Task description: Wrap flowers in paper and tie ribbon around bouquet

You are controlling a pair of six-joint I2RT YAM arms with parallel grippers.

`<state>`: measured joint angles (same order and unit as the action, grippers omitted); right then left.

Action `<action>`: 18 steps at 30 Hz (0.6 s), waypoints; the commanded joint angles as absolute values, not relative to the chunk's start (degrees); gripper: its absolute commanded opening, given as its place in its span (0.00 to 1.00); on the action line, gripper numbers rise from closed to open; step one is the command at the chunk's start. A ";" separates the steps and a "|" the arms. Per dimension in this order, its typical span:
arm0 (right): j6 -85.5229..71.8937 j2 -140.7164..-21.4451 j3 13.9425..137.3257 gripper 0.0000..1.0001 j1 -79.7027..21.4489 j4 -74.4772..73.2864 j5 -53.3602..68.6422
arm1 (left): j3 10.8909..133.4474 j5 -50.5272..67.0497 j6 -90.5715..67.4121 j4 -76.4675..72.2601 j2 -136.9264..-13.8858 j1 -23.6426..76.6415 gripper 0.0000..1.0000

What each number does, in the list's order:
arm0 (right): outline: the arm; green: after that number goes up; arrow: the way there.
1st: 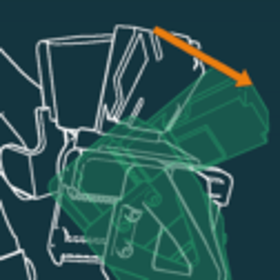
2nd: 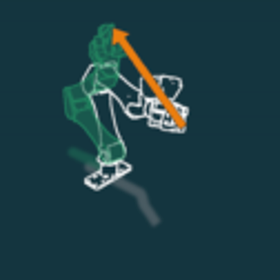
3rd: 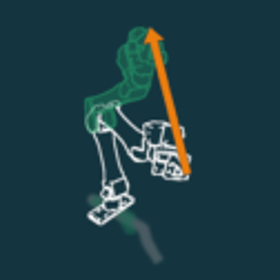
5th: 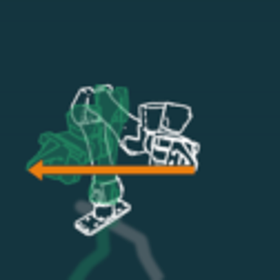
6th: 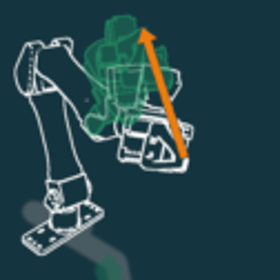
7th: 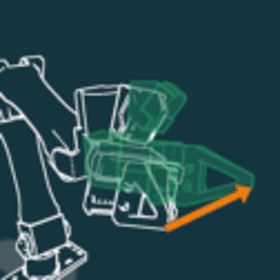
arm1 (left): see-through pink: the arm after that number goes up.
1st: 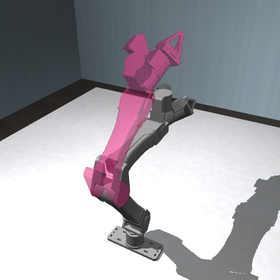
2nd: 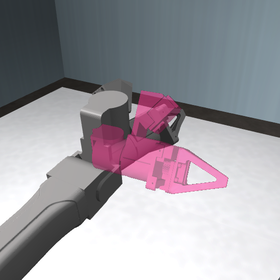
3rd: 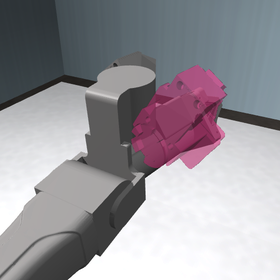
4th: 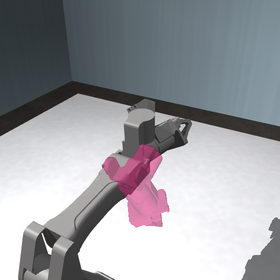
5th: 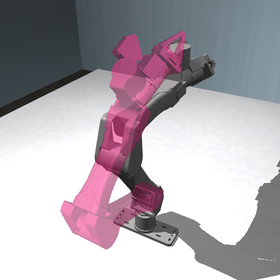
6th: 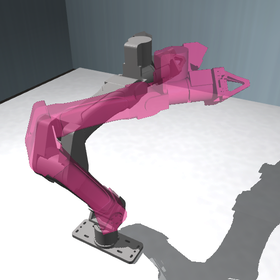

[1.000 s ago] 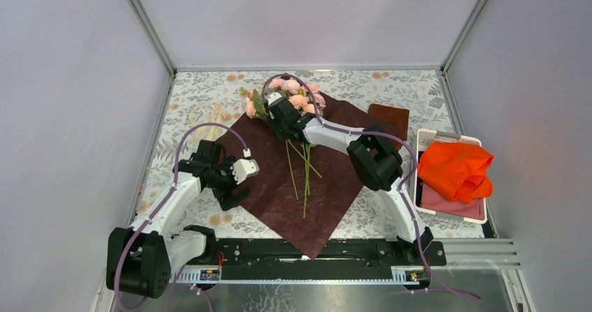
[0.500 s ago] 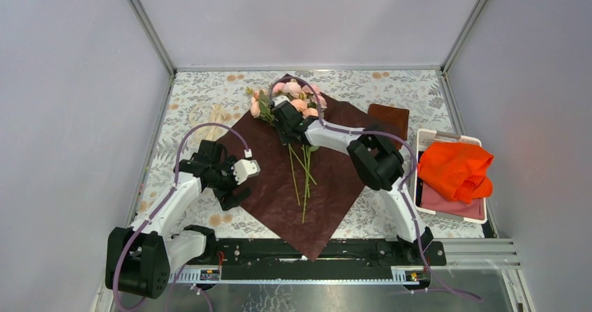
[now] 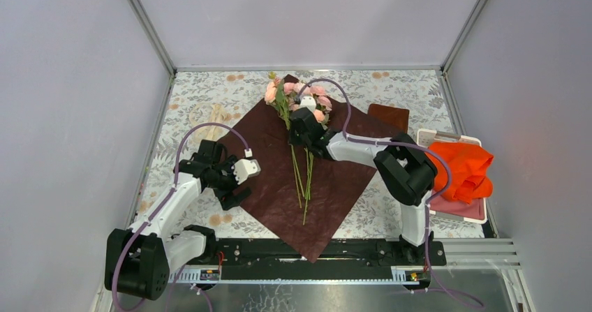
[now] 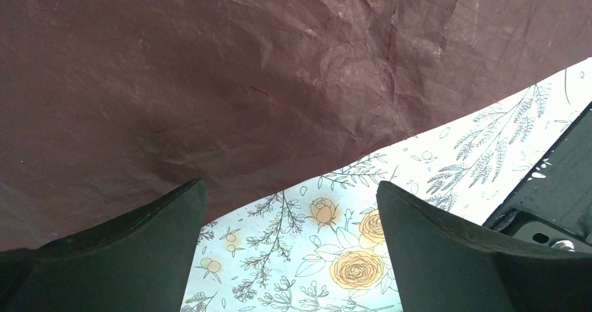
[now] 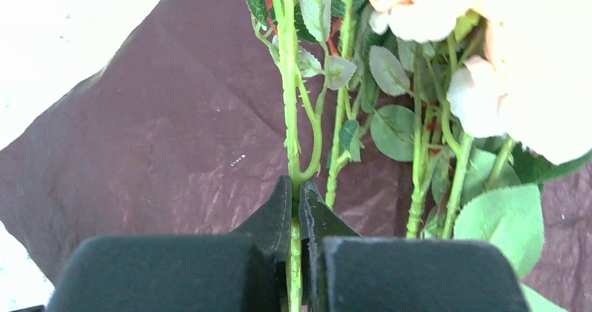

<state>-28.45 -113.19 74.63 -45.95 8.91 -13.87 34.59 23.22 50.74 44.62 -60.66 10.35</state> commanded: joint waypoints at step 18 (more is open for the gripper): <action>-25.04 -88.47 62.92 0.62 -46.49 -5.64 -8.75 | 43.26 31.48 46.62 44.19 -60.98 21.71 0.98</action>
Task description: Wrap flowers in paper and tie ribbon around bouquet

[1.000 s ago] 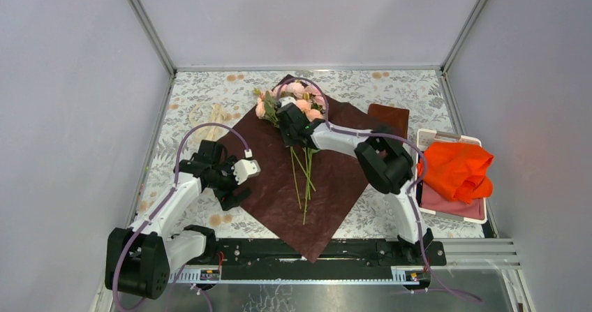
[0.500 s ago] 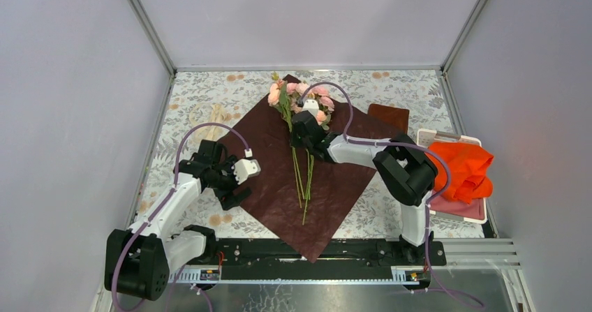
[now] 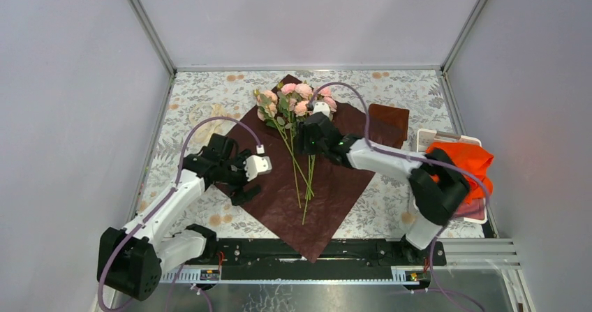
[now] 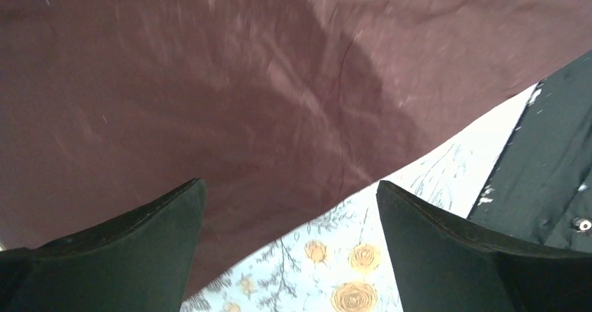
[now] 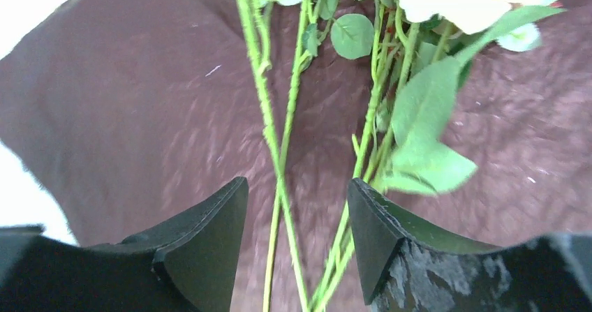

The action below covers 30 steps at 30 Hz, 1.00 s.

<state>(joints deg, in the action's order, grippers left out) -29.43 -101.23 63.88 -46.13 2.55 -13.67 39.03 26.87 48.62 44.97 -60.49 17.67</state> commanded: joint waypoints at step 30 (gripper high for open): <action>21.74 -55.52 36.89 0.71 -46.67 -20.19 35.58 | 24.97 23.25 49.85 10.61 -65.50 74.20 0.96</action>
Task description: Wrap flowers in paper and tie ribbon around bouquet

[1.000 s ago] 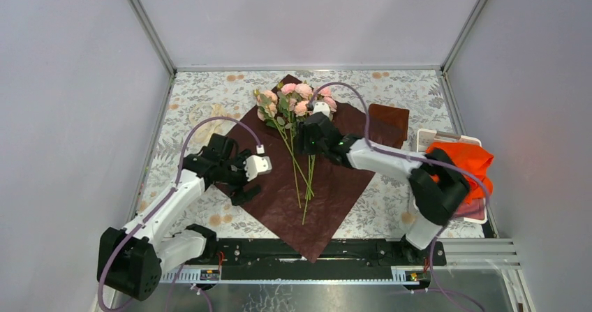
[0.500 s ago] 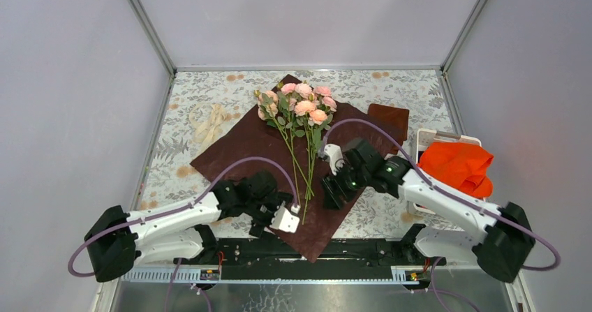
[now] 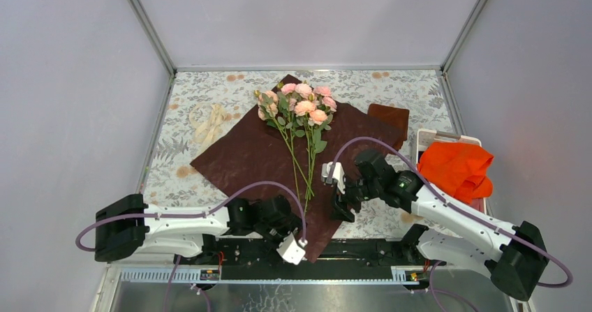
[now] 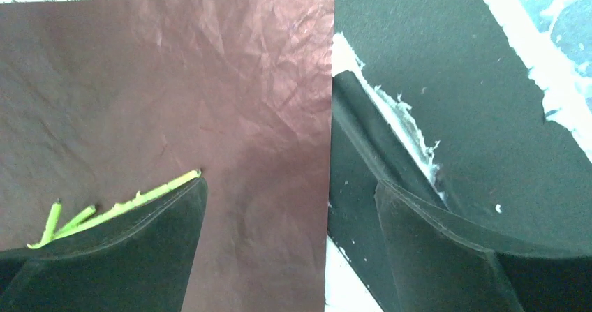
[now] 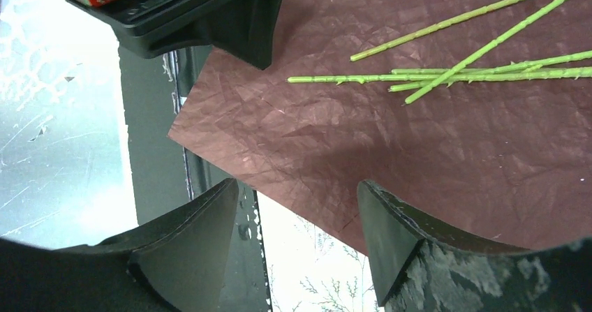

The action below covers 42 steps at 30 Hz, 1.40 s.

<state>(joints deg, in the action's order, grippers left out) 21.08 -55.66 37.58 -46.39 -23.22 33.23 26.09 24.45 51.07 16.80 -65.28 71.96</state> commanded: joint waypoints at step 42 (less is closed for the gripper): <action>21.48 -50.24 41.30 0.71 -46.67 -22.43 33.21 | 26.09 6.27 47.22 2.99 -67.50 75.06 0.42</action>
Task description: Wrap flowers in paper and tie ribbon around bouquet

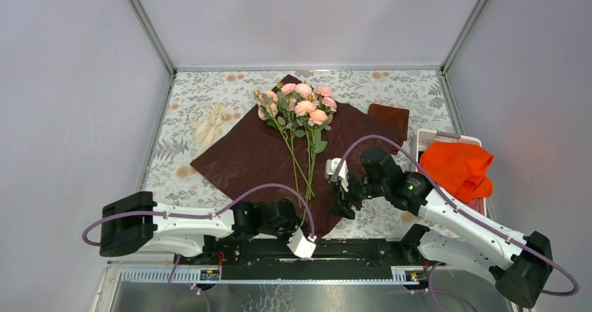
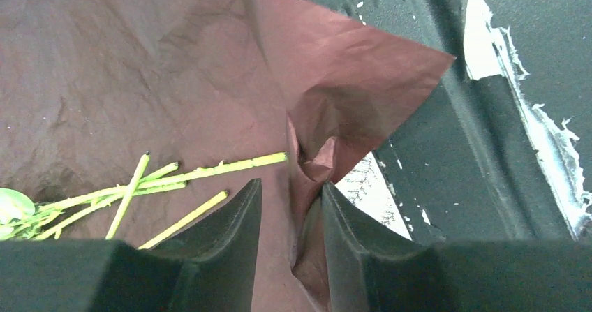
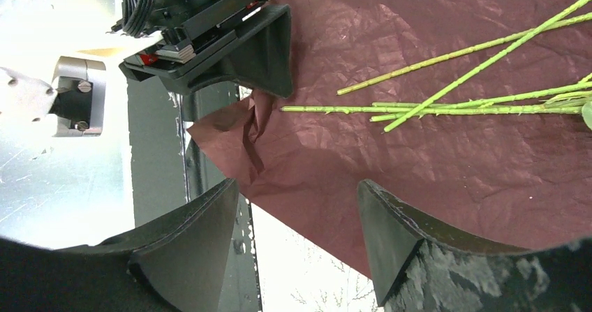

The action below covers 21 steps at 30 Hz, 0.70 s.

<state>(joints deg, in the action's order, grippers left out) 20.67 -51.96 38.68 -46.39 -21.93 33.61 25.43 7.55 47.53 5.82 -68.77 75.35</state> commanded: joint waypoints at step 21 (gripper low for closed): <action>20.59 -51.75 31.01 0.82 -46.54 -5.42 46.35 | 32.20 32.03 34.97 9.97 -65.59 55.01 0.00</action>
